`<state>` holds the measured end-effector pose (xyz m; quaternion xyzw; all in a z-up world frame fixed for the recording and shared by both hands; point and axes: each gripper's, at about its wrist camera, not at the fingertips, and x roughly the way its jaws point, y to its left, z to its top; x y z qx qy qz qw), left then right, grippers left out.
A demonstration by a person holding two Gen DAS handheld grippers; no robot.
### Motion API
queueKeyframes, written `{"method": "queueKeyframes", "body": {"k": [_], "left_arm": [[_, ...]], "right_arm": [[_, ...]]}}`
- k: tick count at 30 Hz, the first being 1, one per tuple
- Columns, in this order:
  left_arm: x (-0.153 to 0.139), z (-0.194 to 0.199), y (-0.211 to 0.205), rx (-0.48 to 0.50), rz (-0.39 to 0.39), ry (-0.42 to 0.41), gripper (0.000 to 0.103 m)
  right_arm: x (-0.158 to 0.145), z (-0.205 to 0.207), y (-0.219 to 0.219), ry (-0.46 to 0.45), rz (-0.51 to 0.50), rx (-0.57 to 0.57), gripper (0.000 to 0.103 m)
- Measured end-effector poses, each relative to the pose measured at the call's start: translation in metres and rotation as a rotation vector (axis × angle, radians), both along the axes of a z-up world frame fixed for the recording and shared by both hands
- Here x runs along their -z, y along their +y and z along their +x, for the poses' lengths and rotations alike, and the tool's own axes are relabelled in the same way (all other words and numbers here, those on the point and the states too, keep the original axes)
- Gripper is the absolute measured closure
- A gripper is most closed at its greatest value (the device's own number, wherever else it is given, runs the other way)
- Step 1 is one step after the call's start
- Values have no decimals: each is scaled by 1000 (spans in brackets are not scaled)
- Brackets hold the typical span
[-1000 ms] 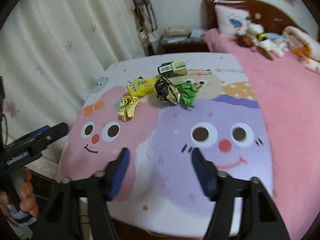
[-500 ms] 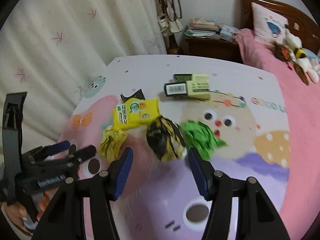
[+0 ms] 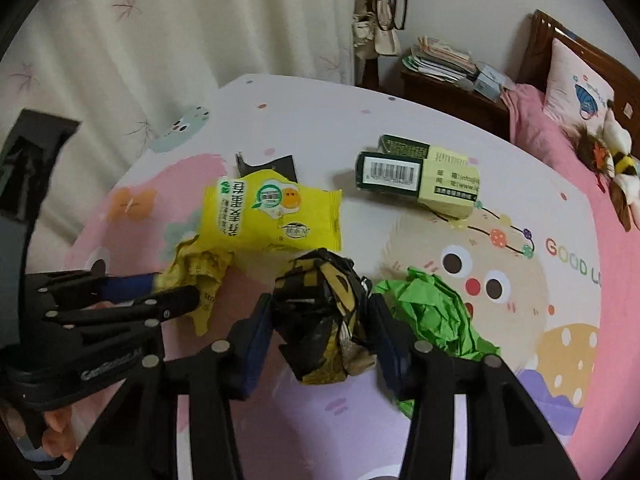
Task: Collect trash
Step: 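Grasp the crumpled yellow paper with the left tool while the right tool grasps the black-gold wrapper, then lower the yellow paper and black-gold wrapper into the bin while both tools open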
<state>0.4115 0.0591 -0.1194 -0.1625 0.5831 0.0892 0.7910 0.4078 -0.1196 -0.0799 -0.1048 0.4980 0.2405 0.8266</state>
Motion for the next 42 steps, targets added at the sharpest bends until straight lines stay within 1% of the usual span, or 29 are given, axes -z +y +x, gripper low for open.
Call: {"method": "queueKeyframes", "body": {"k": [1, 2, 5, 7, 11, 16, 18, 21, 24, 28, 31, 36, 42], "left_arm": [[-1, 0, -2, 6, 1, -7, 77], [-2, 0, -4, 14, 3, -12, 80], [-9, -5, -10, 34, 31, -30, 82], [-17, -13, -13, 46, 46, -42, 83], [-37, -33, -15, 56, 53, -66, 84], [-72, -69, -24, 81, 69, -105, 84], [-86, -85, -27, 100, 74, -125, 84], [-105, -111, -34, 151, 109, -160, 84], [-118, -134, -32, 190, 120, -187, 84], [-128, -170, -23, 250, 140, -214, 84], [-131, -197, -10, 274, 135, -221, 84], [-131, -249, 11, 317, 124, -240, 84], [-127, -302, 20, 375, 96, -263, 84]], "right_arm": [[0, -1, -1, 4, 11, -6, 58], [-1, -2, -3, 11, 25, -8, 59], [-6, -8, -8, 28, 64, -7, 59], [-12, -14, -13, 34, 92, -6, 60], [-29, -30, -23, 41, 150, -1, 60], [-51, -56, -35, 49, 218, 5, 60], [-58, -69, -38, 62, 234, 7, 60], [-64, -89, -41, 84, 244, 19, 60], [-67, -108, -41, 100, 249, 50, 60], [-72, -138, -37, 96, 254, 123, 60], [-73, -165, -30, 119, 268, 184, 60], [-75, -217, -6, 117, 245, 214, 60], [-75, -288, 19, 101, 230, 244, 60]]}}
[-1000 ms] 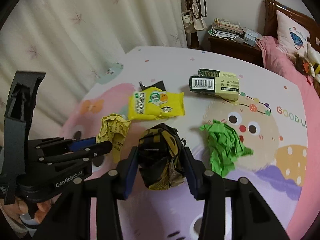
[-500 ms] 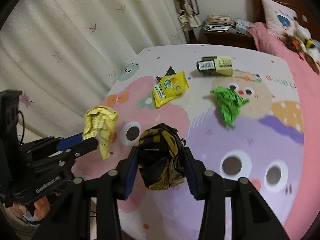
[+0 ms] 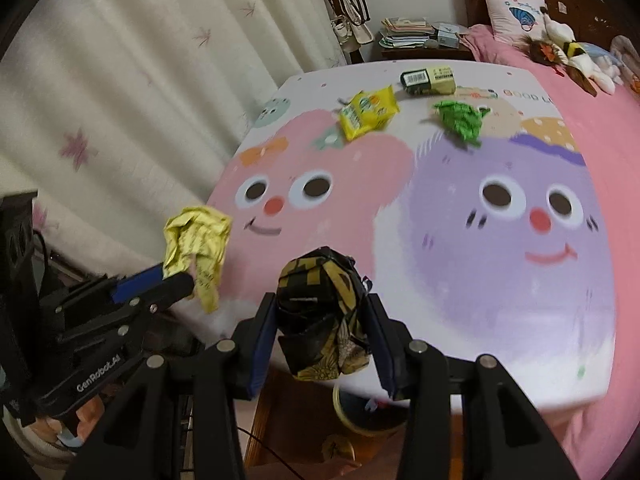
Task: Collect trash
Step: 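Lower the yellow paper and black-gold wrapper into the bin while both tools open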
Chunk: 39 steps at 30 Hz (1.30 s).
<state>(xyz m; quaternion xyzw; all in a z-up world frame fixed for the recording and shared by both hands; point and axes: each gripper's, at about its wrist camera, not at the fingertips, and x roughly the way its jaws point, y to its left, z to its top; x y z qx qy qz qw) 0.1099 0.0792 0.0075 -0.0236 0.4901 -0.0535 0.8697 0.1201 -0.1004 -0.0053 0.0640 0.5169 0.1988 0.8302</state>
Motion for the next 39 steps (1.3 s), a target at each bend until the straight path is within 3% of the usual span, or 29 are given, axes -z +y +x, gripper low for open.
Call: {"method": "queueKeyframes", "body": {"k": [10, 17, 23, 32, 39], "left_arm": [[37, -66, 4, 63, -47, 86, 84], [89, -84, 2, 35, -129, 163, 84], [148, -84, -5, 11, -147, 227, 83], [274, -65, -33, 16, -140, 340, 83], [342, -56, -57, 30, -122, 367, 81]], "right_arm": [[32, -74, 22, 96, -46, 28, 60], [89, -91, 22, 198, -64, 61, 60], [157, -94, 15, 259, -53, 112, 59], [275, -91, -2, 337, -46, 176, 59], [358, -84, -14, 410, -58, 180, 57]]}}
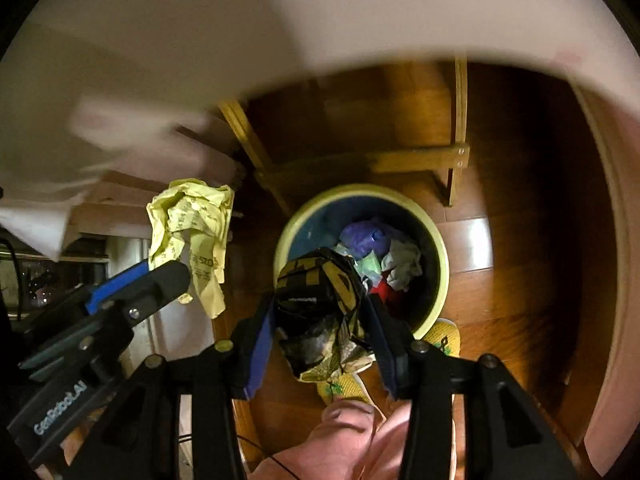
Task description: Collect trash
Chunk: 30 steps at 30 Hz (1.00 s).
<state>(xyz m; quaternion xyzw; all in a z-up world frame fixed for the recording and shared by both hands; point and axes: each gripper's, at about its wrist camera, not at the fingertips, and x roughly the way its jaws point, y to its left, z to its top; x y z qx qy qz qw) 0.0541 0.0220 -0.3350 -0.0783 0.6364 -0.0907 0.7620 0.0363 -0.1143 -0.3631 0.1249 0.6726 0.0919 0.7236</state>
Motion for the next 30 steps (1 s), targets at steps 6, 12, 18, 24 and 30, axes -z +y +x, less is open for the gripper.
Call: {"method": "queueKeyframes", "body": {"k": [6, 12, 18, 24, 30], "left_arm": [[18, 1, -15, 37, 31, -24, 60], [12, 1, -7, -4, 41, -9, 23], [-11, -3, -1, -32, 77, -33, 16], [-68, -13, 11, -71, 76, -66, 16], [-153, -22, 26, -88, 53, -135, 16]], "right_arm": [[23, 2, -10, 11, -9, 7, 51], [22, 1, -24, 9, -31, 41, 39], [-2, -1, -24, -22, -41, 31, 34], [-56, -6, -24, -58, -32, 34, 34], [-136, -15, -23, -116, -13, 19, 34]]}}
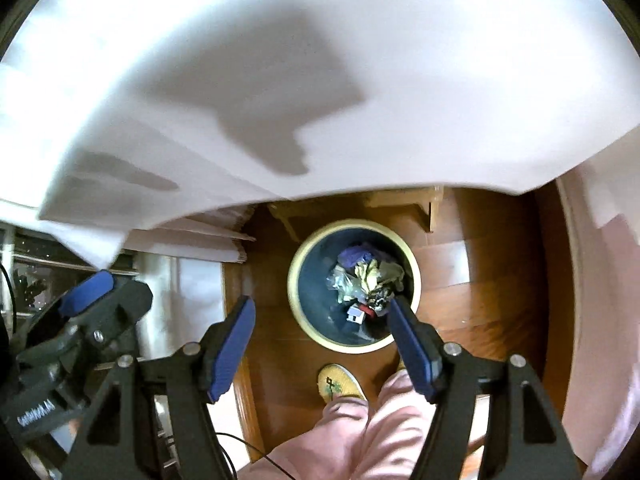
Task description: Collect trash
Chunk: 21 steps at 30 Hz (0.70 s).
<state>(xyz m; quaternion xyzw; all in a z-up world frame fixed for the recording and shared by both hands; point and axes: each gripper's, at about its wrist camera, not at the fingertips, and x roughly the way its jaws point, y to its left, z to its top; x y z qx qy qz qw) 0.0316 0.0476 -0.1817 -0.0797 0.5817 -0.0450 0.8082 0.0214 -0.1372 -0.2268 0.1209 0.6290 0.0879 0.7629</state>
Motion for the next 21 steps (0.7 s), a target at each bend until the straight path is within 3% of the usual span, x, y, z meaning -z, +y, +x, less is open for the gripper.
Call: {"method": "queueKeyframes", "body": {"k": [3, 5, 7, 11, 21], "left_arm": [[-49, -1, 6, 16, -2, -62, 16], [-78, -1, 10, 28, 0, -108, 13], [-110, 1, 12, 41, 5, -160, 6], [-165, 8, 15, 61, 13, -259, 6], [-245, 44, 18, 55, 38, -431, 6]], "right_arm": [[-44, -4, 1, -42, 5, 1, 33], [-72, -5, 1, -75, 9, 9, 26], [-101, -6, 1, -119, 17, 9, 25], [-155, -2, 4, -233, -5, -1, 25], [-259, 37, 5, -477, -42, -12, 25]]}}
